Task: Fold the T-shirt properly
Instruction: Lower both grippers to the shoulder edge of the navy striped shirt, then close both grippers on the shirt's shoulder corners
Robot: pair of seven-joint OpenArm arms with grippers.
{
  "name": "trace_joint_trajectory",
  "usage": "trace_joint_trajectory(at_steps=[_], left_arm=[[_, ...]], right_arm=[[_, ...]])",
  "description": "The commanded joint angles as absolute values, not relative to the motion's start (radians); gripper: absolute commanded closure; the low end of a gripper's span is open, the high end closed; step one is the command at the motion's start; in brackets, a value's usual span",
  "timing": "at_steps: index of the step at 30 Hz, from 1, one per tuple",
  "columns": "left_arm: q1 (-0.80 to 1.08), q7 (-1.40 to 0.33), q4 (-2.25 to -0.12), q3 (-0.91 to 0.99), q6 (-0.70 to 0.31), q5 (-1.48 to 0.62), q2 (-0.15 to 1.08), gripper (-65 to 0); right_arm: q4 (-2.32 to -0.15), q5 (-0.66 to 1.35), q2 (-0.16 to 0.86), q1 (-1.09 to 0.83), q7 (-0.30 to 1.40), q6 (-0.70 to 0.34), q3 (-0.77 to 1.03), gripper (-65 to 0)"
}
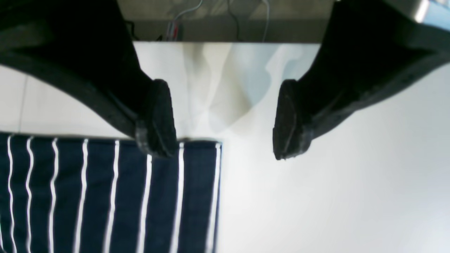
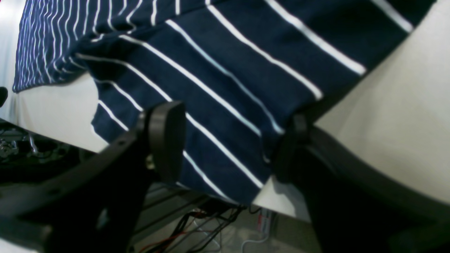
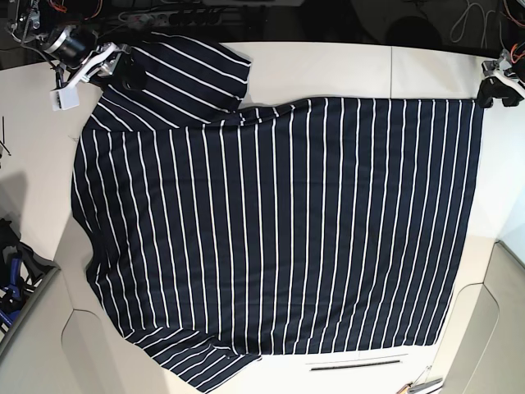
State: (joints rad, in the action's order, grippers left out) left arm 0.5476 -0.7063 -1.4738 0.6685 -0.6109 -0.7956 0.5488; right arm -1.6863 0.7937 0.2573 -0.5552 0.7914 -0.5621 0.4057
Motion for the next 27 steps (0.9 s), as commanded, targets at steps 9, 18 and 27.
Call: trace_joint_trajectory(at_steps=[9,18,27], left_arm=[[0.529,-0.657,-1.38,0.674,-0.622,-0.845,0.574,-46.0],[0.514,-0.677,-1.375,0.583,-0.644,-0.889,0.572,-46.0],[0.513,-0.697,-1.375,0.542,-0.677,-0.887,0.545,-45.9]], right_arm=[[-1.692,0.793,0.266,-0.56,0.809,-0.565,0.409,-37.4],[-1.692,0.794,0.265,-0.56,0.809,-0.565,0.409,-37.4],[-1.692,0.906,0.262,-0.56,0.899,-0.566,0.409,-37.4]])
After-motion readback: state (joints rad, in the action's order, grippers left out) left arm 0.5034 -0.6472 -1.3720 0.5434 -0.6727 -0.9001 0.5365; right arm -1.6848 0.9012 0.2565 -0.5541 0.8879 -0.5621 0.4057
